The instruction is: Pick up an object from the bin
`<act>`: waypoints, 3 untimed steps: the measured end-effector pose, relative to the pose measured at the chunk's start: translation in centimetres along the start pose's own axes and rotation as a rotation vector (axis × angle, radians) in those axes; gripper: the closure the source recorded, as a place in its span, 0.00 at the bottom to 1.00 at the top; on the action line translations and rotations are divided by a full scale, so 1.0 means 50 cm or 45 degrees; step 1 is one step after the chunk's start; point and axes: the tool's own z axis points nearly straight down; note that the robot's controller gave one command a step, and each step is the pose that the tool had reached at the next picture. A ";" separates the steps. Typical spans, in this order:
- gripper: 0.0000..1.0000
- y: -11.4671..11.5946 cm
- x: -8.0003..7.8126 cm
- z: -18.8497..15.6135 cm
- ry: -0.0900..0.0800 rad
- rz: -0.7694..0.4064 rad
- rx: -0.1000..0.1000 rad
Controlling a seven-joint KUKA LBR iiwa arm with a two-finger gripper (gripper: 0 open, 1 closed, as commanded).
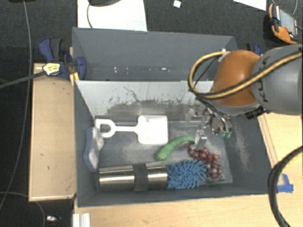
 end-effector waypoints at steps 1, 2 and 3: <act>0.00 0.060 -0.002 -0.100 -0.016 -0.311 0.005; 0.00 0.138 0.056 0.027 0.005 -0.581 -0.005; 0.00 0.126 0.035 0.082 -0.022 -0.869 0.010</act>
Offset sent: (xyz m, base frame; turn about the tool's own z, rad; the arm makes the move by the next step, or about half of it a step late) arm -0.0284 0.0674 -0.0129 -0.4560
